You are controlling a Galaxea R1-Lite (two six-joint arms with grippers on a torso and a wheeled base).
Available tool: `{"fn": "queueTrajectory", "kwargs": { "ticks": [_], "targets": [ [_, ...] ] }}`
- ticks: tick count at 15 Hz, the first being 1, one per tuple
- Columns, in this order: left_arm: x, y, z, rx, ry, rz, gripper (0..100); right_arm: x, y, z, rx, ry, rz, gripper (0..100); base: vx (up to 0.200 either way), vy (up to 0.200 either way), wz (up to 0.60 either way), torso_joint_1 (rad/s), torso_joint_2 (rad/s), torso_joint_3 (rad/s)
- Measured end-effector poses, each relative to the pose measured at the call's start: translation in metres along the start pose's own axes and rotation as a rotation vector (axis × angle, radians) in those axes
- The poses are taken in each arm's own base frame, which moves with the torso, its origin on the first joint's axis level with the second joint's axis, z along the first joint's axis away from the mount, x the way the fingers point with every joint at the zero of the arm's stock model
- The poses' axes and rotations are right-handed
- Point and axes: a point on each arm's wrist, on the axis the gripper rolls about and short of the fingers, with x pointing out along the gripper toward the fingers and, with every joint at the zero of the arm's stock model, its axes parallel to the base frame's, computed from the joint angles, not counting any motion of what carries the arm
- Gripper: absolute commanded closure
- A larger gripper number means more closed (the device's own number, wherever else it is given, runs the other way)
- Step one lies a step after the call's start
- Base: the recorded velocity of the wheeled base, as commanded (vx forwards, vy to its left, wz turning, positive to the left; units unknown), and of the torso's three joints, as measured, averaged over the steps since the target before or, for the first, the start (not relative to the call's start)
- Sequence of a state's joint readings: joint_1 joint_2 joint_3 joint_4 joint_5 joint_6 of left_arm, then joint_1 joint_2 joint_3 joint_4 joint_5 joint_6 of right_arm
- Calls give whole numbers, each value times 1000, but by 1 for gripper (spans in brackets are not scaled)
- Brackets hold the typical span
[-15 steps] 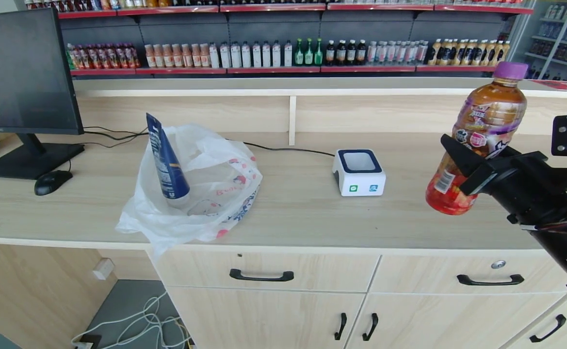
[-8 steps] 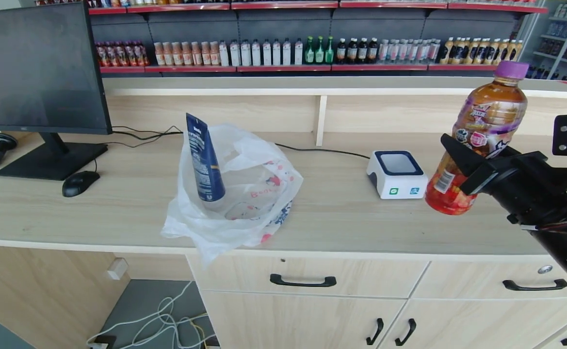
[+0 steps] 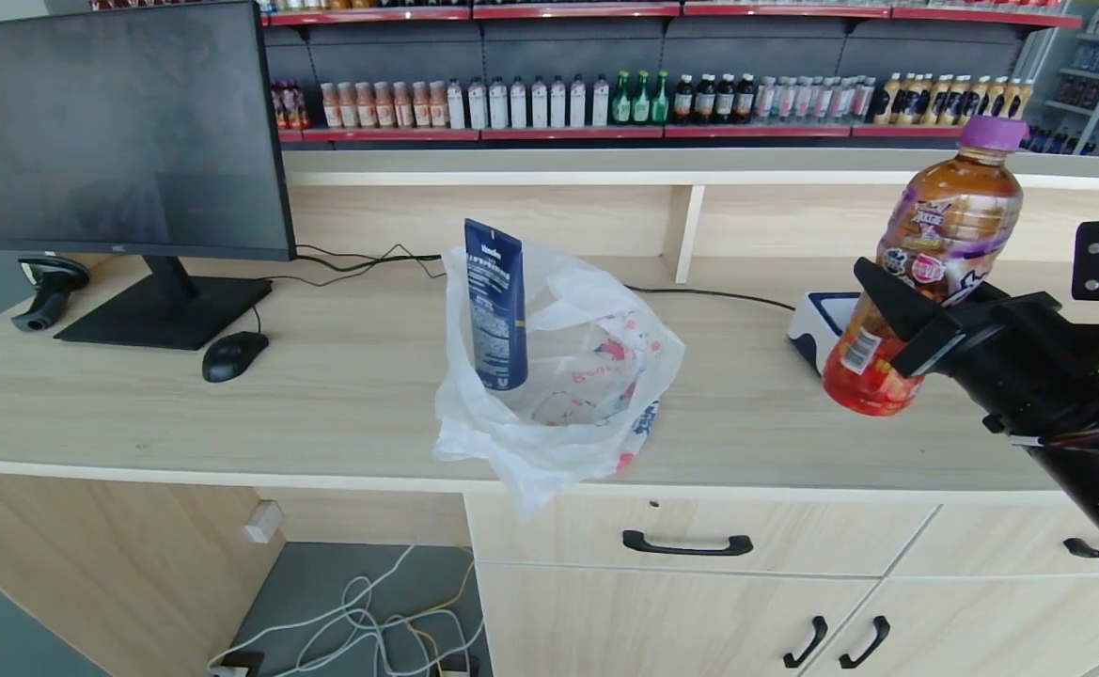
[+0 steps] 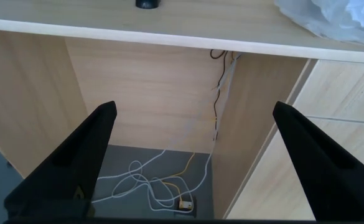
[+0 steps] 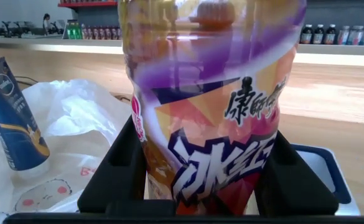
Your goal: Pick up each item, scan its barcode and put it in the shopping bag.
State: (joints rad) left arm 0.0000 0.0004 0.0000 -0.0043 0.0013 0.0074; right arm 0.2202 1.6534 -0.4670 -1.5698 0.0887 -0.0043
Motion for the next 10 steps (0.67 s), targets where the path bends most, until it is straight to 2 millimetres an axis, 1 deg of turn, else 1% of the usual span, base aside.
{"fn": "queueTrajectory", "kwargs": {
  "ticks": [5,10],
  "targets": [
    [0,0,0,0,0,0,0,3,3,2,3,-16,12,100,0,0,0,0,0,0],
    [0,0,0,0,0,0,0,3,4,2,3,-17,13,100,0,0,600,2,2,1]
  ]
}}
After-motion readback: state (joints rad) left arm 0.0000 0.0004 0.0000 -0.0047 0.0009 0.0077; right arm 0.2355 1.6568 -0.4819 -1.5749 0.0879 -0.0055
